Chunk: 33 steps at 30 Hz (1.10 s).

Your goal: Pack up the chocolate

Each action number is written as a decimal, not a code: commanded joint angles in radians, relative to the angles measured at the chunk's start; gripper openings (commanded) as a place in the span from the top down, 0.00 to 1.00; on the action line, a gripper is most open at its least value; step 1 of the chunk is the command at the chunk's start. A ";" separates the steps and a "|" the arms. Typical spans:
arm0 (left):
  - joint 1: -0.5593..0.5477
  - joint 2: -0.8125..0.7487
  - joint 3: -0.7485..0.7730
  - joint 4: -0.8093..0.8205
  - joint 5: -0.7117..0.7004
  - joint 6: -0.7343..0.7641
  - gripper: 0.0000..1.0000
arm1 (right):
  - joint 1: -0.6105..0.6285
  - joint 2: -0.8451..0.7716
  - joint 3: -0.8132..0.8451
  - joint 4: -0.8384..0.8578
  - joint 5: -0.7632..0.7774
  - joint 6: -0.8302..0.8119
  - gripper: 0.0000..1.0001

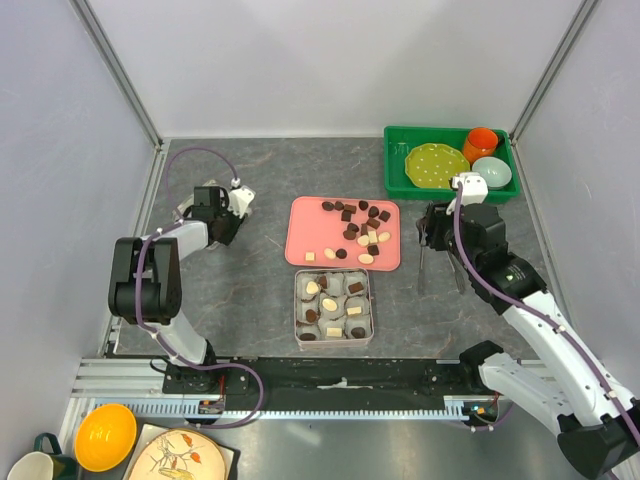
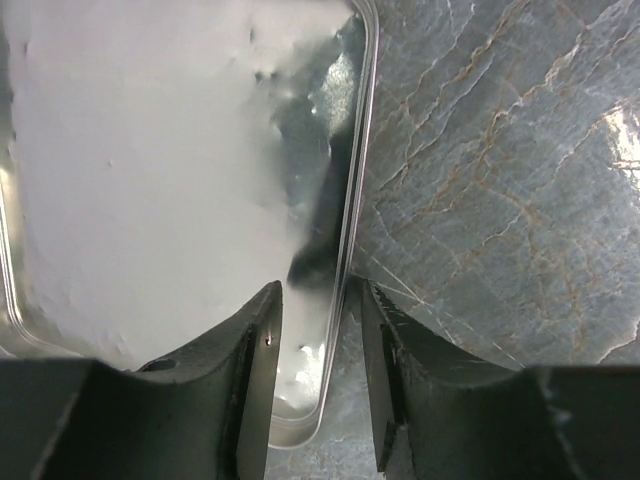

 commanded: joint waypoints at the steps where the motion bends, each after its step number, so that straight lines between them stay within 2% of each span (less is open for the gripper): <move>1: -0.003 0.042 0.016 -0.019 0.035 0.054 0.56 | 0.006 -0.016 0.059 0.000 -0.022 -0.024 0.43; 7: -0.002 0.065 0.023 -0.049 0.072 0.078 0.55 | 0.006 -0.027 0.096 -0.043 -0.033 -0.031 0.44; 15: 0.000 0.098 0.095 -0.210 0.165 0.086 0.54 | 0.007 -0.049 0.151 -0.093 -0.037 -0.031 0.46; 28: 0.009 0.163 0.192 -0.333 0.179 0.075 0.55 | 0.006 -0.061 0.221 -0.152 -0.067 -0.027 0.47; 33: 0.010 0.192 0.232 -0.396 0.203 0.086 0.64 | 0.007 -0.061 0.254 -0.164 -0.079 -0.025 0.48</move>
